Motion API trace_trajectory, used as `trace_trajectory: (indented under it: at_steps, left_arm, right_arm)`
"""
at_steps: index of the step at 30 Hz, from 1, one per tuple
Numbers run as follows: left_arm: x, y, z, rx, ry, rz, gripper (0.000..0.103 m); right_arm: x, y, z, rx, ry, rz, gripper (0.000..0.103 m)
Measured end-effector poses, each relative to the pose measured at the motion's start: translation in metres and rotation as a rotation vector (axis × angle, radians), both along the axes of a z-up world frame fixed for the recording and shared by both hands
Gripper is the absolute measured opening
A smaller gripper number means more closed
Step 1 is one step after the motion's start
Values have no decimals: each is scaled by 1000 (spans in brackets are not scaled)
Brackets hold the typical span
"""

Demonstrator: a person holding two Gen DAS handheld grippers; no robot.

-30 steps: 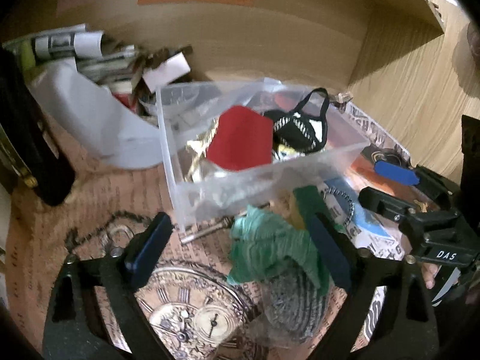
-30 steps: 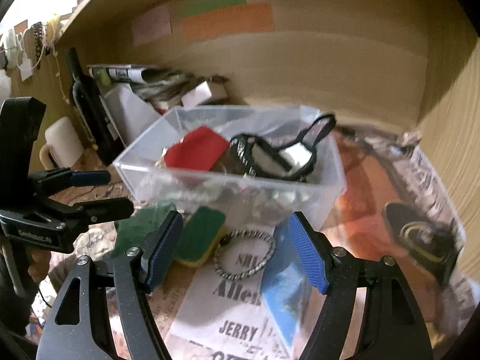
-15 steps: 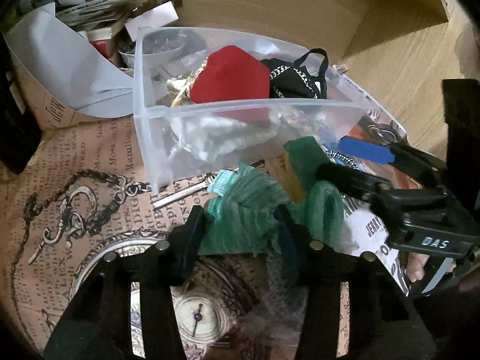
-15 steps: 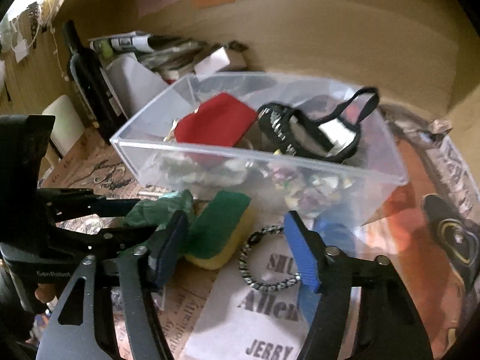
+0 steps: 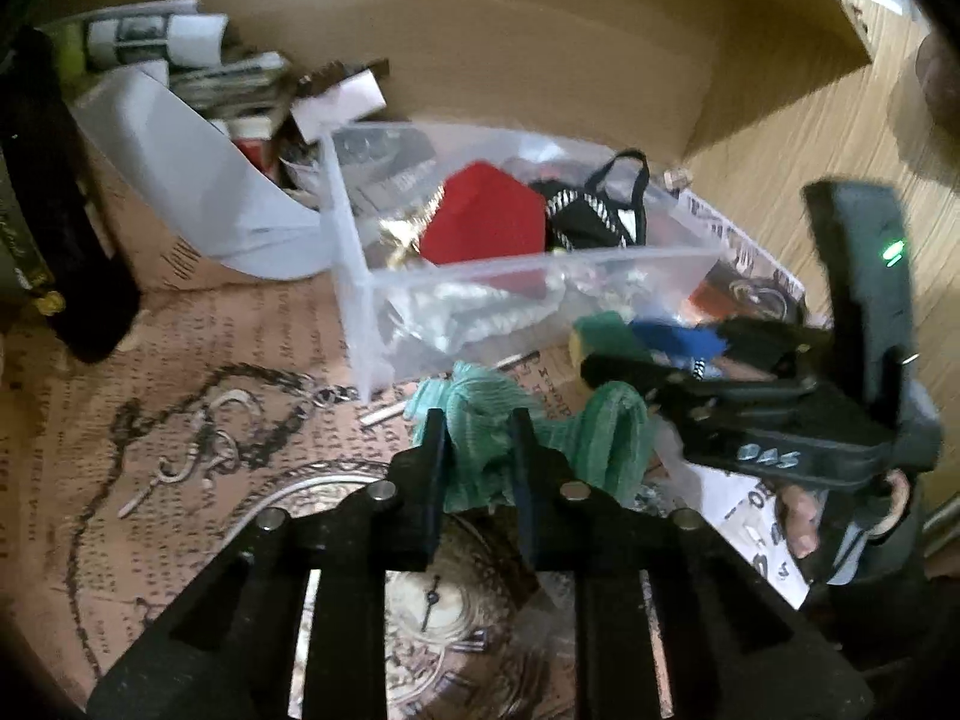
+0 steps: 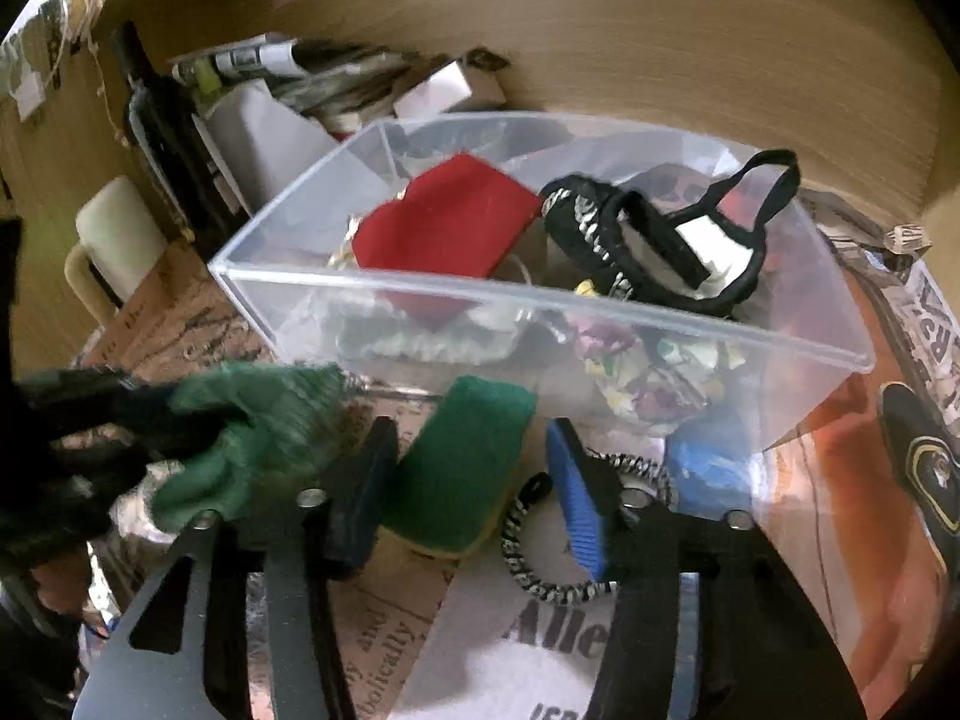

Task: Organize soft objects
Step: 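Grasp the green knit glove with left tool while right tool grasps the green sponge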

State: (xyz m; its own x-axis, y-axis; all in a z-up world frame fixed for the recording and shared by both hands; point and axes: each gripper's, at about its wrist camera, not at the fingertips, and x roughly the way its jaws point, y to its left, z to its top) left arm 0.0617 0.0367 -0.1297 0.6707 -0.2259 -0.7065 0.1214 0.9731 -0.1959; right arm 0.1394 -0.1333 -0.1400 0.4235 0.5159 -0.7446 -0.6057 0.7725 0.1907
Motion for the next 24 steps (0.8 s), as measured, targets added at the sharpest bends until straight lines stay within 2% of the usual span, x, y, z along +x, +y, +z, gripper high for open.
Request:
trace_trajectory:
  at_steps: [1,7,17,24]
  left_arm:
    - [-3,1,3,0,-10,5,15]
    - [-12,4,21,-3,-69,20,15]
    - [-13,1,58,17,-162,35,15]
    - [-4,-2,84,36,-235,40,13]
  right_arm:
    - [0,1,-1,2,3,8,38]
    - [-11,-3,10,13,-43,17,35]
    - [-36,-25,59,95,-169,17,35]
    - [-31,-38,86,156,-244,-26,35]
